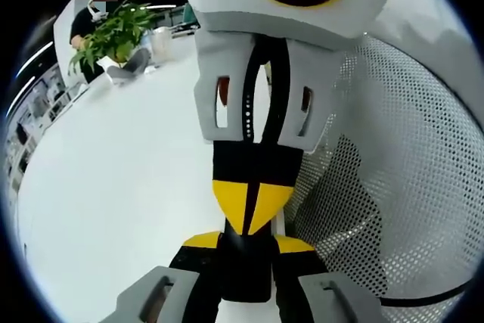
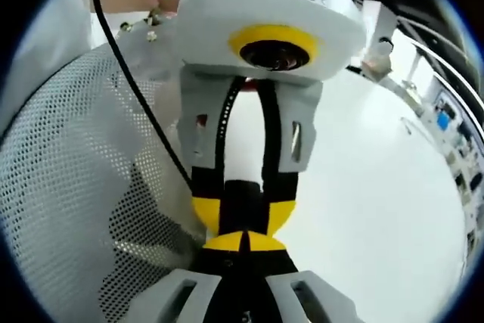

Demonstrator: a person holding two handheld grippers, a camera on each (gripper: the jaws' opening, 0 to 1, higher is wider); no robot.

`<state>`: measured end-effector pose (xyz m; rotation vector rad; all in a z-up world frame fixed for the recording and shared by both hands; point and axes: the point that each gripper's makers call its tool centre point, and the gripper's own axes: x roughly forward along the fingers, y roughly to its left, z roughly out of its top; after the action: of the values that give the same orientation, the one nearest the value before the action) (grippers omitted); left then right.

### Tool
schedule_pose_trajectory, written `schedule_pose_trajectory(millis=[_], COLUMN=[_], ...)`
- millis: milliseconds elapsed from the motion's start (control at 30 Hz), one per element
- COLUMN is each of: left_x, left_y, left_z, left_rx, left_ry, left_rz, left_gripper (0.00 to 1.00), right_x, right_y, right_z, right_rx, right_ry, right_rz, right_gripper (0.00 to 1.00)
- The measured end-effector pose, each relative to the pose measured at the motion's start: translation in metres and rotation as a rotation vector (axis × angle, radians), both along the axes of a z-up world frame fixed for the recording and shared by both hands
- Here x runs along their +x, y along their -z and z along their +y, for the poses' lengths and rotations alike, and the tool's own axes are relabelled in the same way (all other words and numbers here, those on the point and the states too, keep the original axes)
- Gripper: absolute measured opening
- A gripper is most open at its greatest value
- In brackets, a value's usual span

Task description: Press the specified remote control buttons in sequence, fully releasing each button before pressing the next.

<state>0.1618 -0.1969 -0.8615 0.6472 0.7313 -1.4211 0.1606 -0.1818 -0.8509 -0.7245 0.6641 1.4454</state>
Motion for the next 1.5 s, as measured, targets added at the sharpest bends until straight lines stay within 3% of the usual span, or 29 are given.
schedule_pose_trajectory(millis=[433, 700, 967, 1100, 1167, 1233, 1500], left_x=[0.0, 0.0, 0.0, -0.001, 0.0, 0.0, 0.0], left_y=[0.0, 0.0, 0.0, 0.0, 0.0, 0.0, 0.0], left_z=[0.0, -0.001, 0.0, -0.001, -0.001, -0.001, -0.001], left_rx=[-0.033, -0.018, -0.034, -0.031, -0.034, -0.036, -0.034], left_ry=[-0.041, -0.022, -0.019, -0.018, -0.02, -0.022, -0.018], left_rz=[0.015, 0.0, -0.002, -0.004, -0.002, -0.001, 0.002], left_gripper=[0.25, 0.25, 0.25, 0.25, 0.25, 0.25, 0.25], right_x=[-0.003, -0.004, -0.001, -0.003, -0.006, -0.008, -0.011], right_y=[0.0, 0.002, 0.0, -0.001, -0.001, -0.001, -0.001], right_z=[-0.004, -0.002, -0.005, -0.006, -0.007, -0.009, -0.015], right_rx=[-0.014, -0.06, 0.026, 0.071, 0.074, 0.069, 0.065], right_ry=[0.013, -0.056, 0.007, 0.039, 0.024, -0.024, -0.035], right_rz=[0.028, -0.053, 0.025, 0.098, 0.093, 0.049, 0.038], right_gripper=[0.0, 0.0, 0.0, 0.0, 0.0, 0.0, 0.08])
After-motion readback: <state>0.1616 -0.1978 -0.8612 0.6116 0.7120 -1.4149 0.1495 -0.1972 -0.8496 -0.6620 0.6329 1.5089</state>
